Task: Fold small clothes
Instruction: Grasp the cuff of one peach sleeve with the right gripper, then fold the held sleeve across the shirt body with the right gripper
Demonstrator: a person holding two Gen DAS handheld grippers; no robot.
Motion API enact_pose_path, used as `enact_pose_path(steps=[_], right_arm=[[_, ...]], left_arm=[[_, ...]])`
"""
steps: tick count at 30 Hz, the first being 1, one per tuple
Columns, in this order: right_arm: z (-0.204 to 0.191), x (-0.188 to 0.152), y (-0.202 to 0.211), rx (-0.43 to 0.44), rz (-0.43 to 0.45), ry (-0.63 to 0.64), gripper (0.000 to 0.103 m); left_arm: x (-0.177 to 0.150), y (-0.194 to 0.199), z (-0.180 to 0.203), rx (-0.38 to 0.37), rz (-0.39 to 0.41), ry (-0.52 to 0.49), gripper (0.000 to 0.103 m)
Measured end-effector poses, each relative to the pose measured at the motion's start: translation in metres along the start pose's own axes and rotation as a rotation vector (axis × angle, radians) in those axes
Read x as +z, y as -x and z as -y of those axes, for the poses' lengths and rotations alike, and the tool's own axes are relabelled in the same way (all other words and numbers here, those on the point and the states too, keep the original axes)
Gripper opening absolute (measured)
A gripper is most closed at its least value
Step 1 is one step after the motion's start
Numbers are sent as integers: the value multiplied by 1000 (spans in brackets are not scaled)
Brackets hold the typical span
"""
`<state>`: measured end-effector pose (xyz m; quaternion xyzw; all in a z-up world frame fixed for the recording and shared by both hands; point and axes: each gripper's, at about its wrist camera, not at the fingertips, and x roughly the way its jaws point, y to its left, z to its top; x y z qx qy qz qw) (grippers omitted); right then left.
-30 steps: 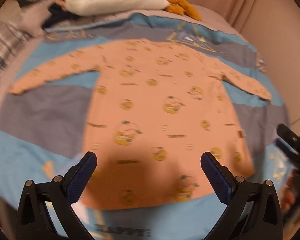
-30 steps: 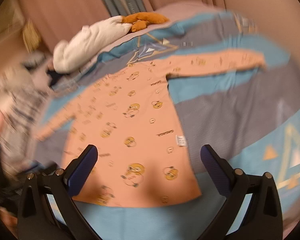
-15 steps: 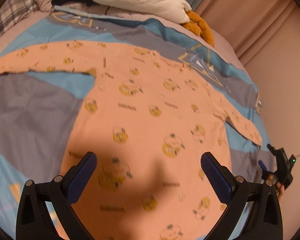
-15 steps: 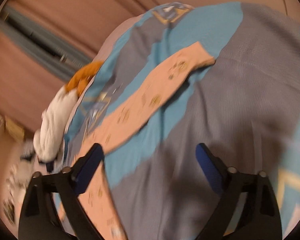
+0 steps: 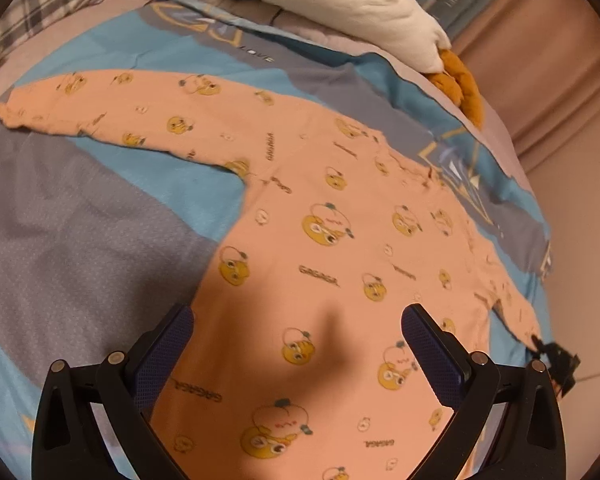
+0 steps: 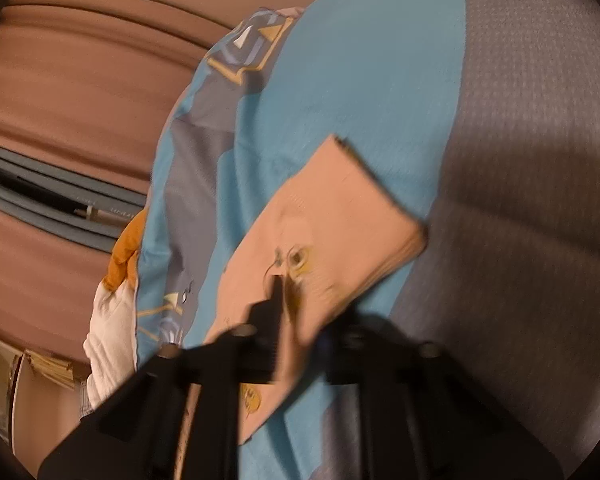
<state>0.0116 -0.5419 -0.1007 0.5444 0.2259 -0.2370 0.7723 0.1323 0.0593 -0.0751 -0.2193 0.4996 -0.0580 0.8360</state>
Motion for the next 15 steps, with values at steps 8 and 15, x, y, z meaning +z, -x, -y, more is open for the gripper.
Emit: enact_pose_path(steps=[8,15], right_arm=[[-122,-24,39,72,10,424,5],[-263,-126,52,117,-60,802,5]], left_arm=[[11,8,-25,121,-13,36,103],[24,26,-66,128,10,78,103]])
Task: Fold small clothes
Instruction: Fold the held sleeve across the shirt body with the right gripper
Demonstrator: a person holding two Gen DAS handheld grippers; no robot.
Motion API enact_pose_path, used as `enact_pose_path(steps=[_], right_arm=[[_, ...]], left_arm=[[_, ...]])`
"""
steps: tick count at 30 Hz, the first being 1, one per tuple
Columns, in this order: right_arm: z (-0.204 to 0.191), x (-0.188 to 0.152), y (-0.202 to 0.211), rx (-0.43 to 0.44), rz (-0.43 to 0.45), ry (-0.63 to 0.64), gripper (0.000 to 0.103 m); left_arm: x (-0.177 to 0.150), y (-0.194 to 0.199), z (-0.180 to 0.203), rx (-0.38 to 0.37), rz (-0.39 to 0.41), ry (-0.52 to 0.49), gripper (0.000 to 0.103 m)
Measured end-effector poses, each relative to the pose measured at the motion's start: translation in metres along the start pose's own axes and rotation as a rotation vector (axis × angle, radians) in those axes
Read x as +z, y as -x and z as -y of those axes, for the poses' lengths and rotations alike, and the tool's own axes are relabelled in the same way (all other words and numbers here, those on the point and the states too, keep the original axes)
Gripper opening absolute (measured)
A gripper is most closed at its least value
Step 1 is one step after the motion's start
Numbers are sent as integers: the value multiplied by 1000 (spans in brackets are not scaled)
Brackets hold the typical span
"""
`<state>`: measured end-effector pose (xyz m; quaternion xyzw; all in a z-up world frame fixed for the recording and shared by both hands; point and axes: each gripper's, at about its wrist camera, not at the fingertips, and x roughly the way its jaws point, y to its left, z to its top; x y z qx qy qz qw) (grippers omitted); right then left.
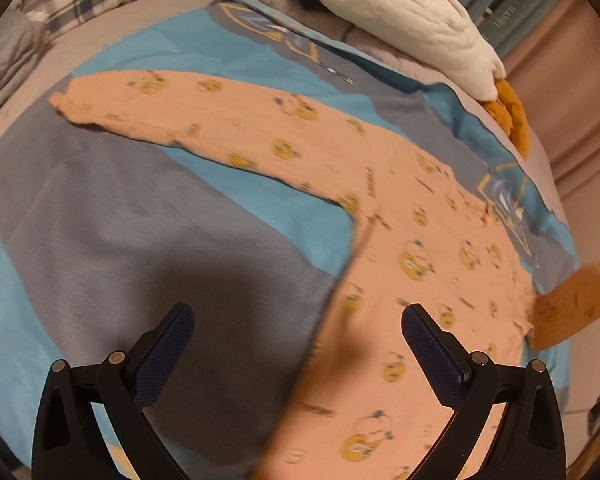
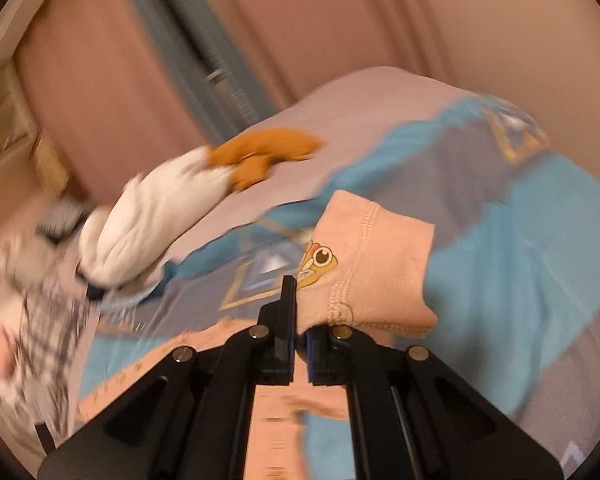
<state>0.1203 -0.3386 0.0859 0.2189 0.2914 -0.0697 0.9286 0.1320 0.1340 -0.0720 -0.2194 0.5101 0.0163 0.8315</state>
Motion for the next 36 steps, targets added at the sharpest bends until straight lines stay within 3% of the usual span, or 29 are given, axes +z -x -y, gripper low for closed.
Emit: enact_pose_path(steps=[4,6,8,15,20,21,22,24,26,28,30,32,33,34,35,36], right_arm=[[-106,-21,-34,21,-55,214,5],[-140,-34,-62,22,-93,292,5],[-184,-64,-90,1,-127,407,5],[-277,-167,-181,-112,-199,788,4],[-307,-208,-205,-135,-238,912,5],[-308,-214,-209,-134,-261,924,15],[-309,-218,-215,-121,-306,925,23],[-308,-221,-213,-73,-346,898,54],[-306,-218,-202,3,-358,856,62],[-303,-209,-192,87,-378,795,62],[-291,-190,-178,258,-411,631,63],[-278,-177,-175,367,-418,484,62],[-269,-169,-181,379,-423,404,57],[-267,-170,-185,371,-424,385,49],[-264,-172,-198,335,-435,369,28],[-263,-176,-207,318,-451,369,18]], left_arm=[[11,10,-29,9,18,27,103],[17,17,-43,22,36,35,103],[21,21,-52,36,51,43,103],[34,31,-75,53,92,50,103],[39,27,-84,7,92,71,103],[41,25,-85,-11,95,82,103],[42,25,-88,-25,97,91,103],[47,23,-94,-66,98,122,103],[52,22,-103,-119,107,158,103],[60,23,-117,-195,120,216,103],[68,24,-135,-256,138,285,103],[77,24,-152,-305,152,340,103],[81,23,-159,-325,162,362,103],[84,21,-167,-342,169,388,103],[88,19,-173,-360,173,405,103],[91,16,-178,-374,180,420,103]])
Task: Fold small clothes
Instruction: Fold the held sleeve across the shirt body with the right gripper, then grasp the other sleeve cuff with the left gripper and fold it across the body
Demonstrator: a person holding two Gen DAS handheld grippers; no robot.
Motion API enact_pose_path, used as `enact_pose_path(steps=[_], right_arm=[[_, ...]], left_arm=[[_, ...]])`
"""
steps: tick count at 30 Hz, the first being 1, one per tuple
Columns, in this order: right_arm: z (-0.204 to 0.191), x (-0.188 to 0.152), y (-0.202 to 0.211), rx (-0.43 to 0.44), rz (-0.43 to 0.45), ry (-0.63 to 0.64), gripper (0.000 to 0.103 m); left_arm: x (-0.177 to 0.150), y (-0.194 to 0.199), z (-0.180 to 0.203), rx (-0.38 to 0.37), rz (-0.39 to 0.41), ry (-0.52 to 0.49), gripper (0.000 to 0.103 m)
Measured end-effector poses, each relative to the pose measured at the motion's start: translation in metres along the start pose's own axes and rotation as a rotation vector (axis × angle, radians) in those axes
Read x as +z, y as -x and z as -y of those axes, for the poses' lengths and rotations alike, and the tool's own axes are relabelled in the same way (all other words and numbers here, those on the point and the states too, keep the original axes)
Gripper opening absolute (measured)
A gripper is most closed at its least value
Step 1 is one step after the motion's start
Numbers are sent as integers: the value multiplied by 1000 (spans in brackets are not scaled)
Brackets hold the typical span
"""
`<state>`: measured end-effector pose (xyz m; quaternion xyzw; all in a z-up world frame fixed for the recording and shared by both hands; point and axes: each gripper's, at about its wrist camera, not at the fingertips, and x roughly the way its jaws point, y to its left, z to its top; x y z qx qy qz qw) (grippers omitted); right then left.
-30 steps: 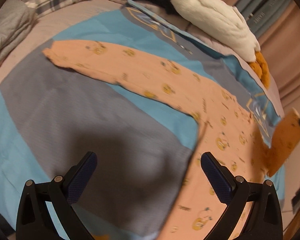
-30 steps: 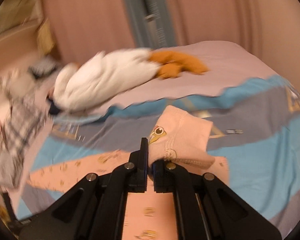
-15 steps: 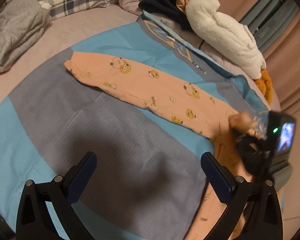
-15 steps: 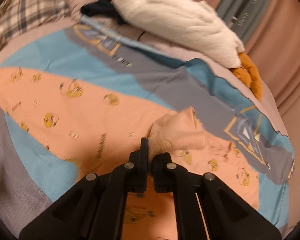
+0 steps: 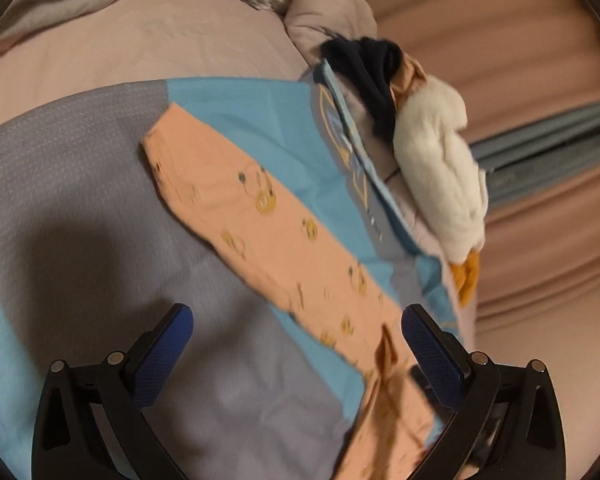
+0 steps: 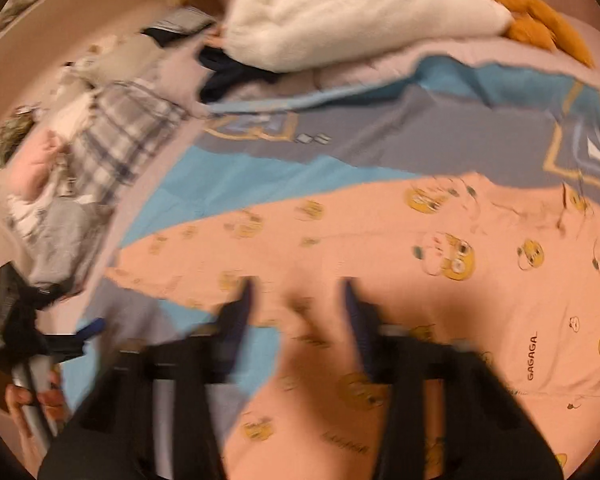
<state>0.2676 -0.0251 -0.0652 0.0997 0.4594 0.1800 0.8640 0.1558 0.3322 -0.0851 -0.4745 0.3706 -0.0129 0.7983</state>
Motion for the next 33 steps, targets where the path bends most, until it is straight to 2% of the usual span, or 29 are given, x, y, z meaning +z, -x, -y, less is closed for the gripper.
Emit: enact_pose_path(steps=[5,7,9,13,17,19,21,22,24,25,26,28,30,33], right_arm=[[-9,-11,-45,0,-27,-8,14],[-25,-15,-69,-3,-81,29,14],[-32,-16,-70,-21,-90,81,14],[-43,-23,-40,52,-37,130,16],[-27,-36,2,98,1,141,16],[-18,-44,12,104,7,125,16],[-4,-52,27,107,14,93,16],[2,-57,34,104,23,82,16],[15,-65,48,88,37,68,16],[21,-69,54,77,47,61,16],[27,-73,60,65,54,49,16],[42,-79,71,54,65,20,17],[57,-84,82,37,78,-9,17],[78,-89,94,27,106,-66,17]], left_arm=[[18,-18,-14,-3,26,63,103],[24,-23,-20,-11,38,91,103],[29,-26,-27,-35,51,121,103],[37,-26,-39,-83,98,179,103],[49,-22,-41,-126,154,223,102],[56,-22,-40,-94,176,229,94],[62,-23,-42,-66,182,242,61],[64,-26,-44,-46,172,256,52],[65,-28,-46,-3,163,254,19],[64,-28,-44,50,156,241,11],[63,-27,-39,93,156,217,7],[58,-19,-22,124,175,143,5],[50,-6,16,149,198,-1,4],[32,2,82,146,184,-214,4]])
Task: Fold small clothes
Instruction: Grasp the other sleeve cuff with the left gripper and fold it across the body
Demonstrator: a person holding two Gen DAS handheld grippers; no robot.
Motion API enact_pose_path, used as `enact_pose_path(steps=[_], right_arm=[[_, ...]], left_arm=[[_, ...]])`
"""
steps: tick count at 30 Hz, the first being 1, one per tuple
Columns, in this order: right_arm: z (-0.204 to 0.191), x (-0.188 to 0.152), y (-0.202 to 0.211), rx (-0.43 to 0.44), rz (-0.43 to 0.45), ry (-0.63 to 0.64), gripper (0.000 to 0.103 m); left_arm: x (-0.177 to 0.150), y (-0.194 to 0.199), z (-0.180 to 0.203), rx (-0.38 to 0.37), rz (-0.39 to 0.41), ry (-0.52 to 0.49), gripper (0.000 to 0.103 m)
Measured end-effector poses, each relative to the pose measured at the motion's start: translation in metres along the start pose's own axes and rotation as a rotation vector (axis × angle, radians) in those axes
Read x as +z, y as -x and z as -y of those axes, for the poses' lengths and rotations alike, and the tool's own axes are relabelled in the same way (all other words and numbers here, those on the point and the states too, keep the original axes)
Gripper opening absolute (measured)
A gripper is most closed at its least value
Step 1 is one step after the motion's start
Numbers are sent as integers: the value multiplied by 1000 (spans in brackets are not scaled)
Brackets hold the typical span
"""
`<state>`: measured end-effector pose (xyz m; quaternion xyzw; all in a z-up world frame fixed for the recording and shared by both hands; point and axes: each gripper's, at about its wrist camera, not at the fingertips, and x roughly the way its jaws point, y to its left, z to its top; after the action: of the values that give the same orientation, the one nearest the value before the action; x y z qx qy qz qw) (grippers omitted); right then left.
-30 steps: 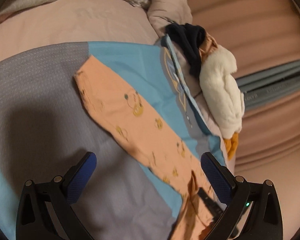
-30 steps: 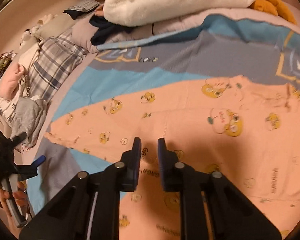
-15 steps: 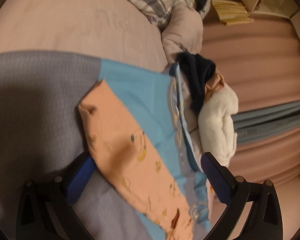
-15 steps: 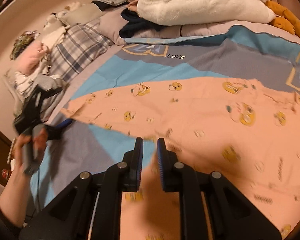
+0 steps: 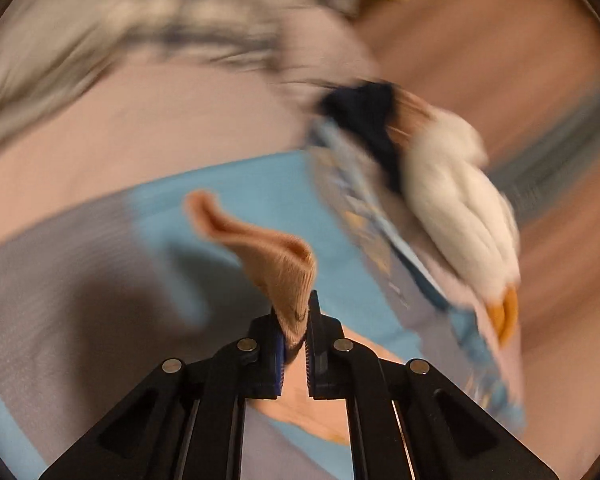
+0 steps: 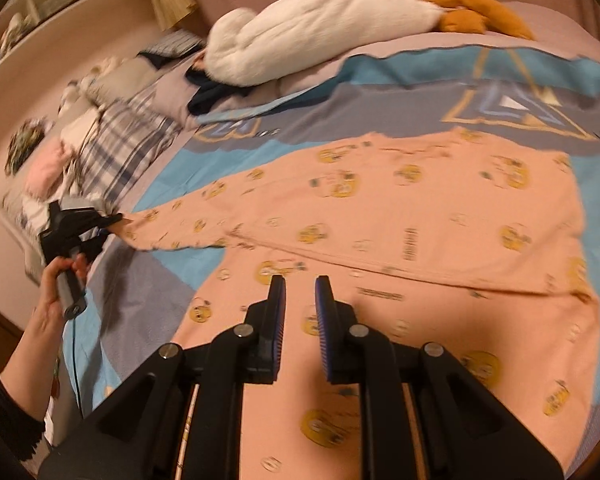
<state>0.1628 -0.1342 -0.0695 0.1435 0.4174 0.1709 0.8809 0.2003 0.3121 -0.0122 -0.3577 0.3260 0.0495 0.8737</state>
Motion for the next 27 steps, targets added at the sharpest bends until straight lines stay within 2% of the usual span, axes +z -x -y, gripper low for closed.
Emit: enact_pose_path(steps=[4,8,10,15,19,20,22,24,25,27], right_arm=[[22,-6,18,-2,42,-75,17],[40,-12,37,8,88,-138,17],[52,-14,48,3,110,-166,17],[79,-23,69,-31,145,-219,17],[99,-30,84,-77,163,-253,17],[105,-32,87,-87,166,-261,19],[115,-36,93,-101,171,-280,22],[124,-40,99,-112,176,-295,24],[126,-41,101,-116,179,-302,25],[130,-42,105,-119,187,-313,29]], left_arm=[[-26,17,106,-108,-7,-251,4],[-77,18,205,-212,-68,-428,4],[-107,11,238,-241,-114,-489,4],[-195,-23,298,-255,-248,-618,4],[-263,-59,320,-186,-341,-721,6],[-273,-67,320,-177,-368,-734,11],[-291,-78,321,-160,-421,-755,30],[-302,-76,320,-162,-443,-783,76],[-305,-73,323,-161,-429,-805,82],[-308,-64,326,-167,-383,-848,84]])
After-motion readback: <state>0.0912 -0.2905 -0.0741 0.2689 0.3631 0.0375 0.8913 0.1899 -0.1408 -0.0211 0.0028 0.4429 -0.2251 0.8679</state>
